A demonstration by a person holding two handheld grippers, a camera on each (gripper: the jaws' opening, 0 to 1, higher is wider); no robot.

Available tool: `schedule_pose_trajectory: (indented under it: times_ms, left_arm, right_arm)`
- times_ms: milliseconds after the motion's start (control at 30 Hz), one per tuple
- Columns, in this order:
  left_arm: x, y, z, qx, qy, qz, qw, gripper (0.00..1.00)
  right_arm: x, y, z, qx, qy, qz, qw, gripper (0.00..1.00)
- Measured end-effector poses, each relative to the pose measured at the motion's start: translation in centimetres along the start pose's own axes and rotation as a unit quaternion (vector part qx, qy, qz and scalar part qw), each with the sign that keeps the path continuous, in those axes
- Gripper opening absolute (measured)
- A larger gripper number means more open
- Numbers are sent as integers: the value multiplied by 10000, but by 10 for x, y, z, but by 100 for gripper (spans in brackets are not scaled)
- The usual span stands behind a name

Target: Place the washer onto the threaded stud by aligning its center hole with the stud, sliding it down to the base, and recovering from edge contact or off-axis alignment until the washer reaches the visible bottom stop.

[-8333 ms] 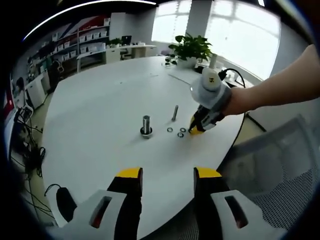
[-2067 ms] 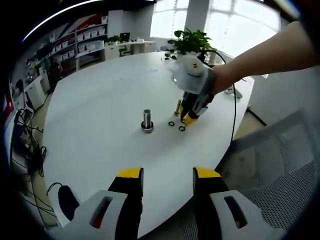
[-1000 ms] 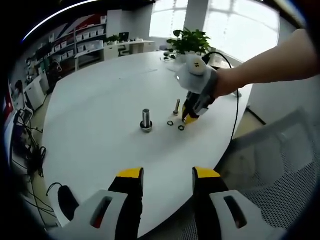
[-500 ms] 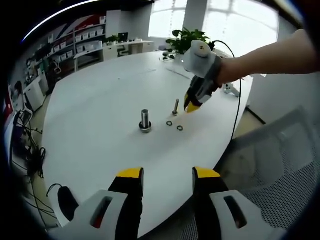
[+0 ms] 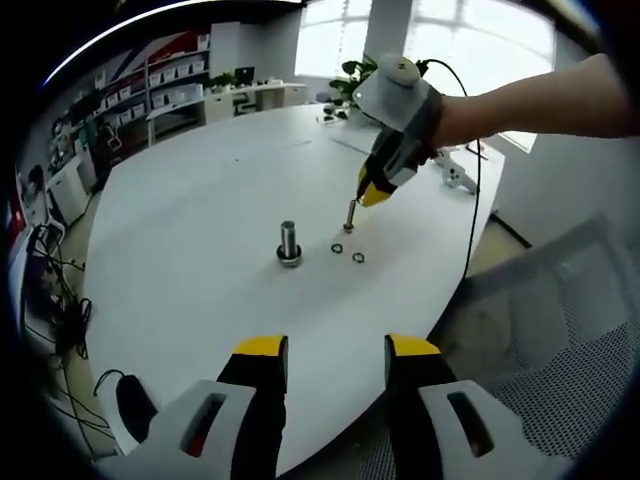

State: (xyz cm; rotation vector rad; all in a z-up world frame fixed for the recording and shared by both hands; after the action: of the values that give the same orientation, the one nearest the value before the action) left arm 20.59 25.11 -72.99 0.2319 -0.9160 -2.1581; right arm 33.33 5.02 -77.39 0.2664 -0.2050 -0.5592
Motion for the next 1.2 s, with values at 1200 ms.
schedule_pose_trajectory:
  times_ms: [1200]
  left_arm:
    - [1, -2, -1, -39, -39, 10, 10000, 37]
  right_arm:
    - [2, -11, -47, -388, 60, -70, 9992, 14]
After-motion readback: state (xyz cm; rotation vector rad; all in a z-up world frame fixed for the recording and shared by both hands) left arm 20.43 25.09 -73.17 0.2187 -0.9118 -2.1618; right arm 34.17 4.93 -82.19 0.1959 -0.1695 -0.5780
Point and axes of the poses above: the point that each gripper's makers call its tool centre point, and the gripper's own axes: z roughly backward along the fingers, x roughly to its right, y roughly out of its top, the point moved 3 cm from there along z, roughly backward along the fingers, and after that the axes turned 1 degree about -x, right-handed, at the moved point
